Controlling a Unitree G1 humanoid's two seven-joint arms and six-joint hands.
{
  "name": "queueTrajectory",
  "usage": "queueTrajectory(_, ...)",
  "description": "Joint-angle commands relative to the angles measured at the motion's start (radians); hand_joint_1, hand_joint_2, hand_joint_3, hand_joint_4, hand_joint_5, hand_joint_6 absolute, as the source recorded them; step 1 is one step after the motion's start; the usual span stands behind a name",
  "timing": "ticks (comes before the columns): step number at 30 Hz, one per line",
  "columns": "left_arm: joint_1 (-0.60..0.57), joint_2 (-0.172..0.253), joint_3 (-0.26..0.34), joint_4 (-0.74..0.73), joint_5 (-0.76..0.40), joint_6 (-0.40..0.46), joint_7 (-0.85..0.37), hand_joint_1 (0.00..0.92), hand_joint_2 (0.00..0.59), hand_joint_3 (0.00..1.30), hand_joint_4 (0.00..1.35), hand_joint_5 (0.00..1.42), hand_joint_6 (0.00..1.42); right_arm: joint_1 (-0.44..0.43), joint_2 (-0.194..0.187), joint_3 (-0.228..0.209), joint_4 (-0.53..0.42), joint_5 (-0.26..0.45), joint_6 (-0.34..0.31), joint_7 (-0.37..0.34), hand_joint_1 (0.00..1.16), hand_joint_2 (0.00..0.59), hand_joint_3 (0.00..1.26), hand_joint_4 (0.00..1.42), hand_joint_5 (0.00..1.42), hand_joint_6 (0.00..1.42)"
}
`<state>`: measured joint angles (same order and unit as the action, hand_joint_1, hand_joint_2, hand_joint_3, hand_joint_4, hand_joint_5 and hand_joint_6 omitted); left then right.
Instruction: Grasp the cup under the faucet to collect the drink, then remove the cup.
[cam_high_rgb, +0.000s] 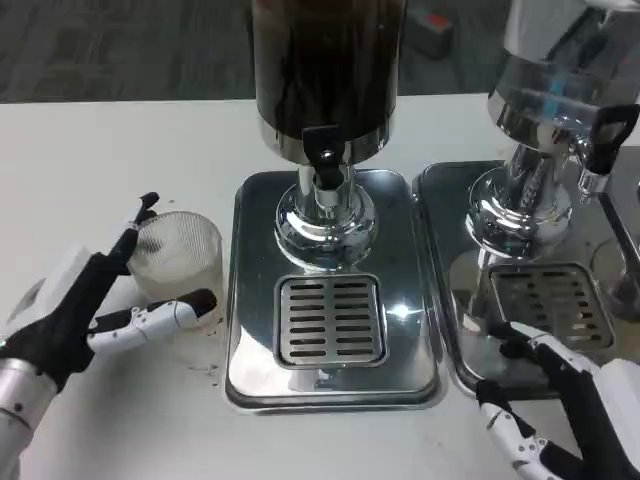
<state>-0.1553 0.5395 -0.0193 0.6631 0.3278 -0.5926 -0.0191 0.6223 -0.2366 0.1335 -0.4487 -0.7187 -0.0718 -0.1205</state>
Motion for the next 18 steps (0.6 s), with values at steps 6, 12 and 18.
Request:
queueTrajectory(6, -0.036, -0.013, -0.042, 0.041, 0.034, 0.031, 0.034, 0.249, 0.029, 0.0, 0.09, 0.23, 0.3, 0.017, -0.002, -0.018, -0.034, 0.017, 0.005, 0.019, 0.33, 0.407, 0.26, 0.29, 0.26, 0.39)
queueTrajectory(12, -0.052, -0.024, -0.058, 0.045, 0.053, 0.052, 0.075, 0.253, 0.033, 0.0, 0.14, 0.28, 0.32, 0.024, 0.003, -0.019, -0.04, 0.017, 0.006, 0.016, 0.33, 0.407, 0.26, 0.29, 0.27, 0.4)
queueTrajectory(18, -0.06, -0.028, -0.076, 0.048, 0.064, 0.069, 0.098, 0.254, 0.039, 0.03, 0.19, 0.32, 0.36, 0.031, 0.009, -0.021, -0.043, 0.018, 0.006, 0.013, 0.33, 0.407, 0.26, 0.3, 0.27, 0.4)
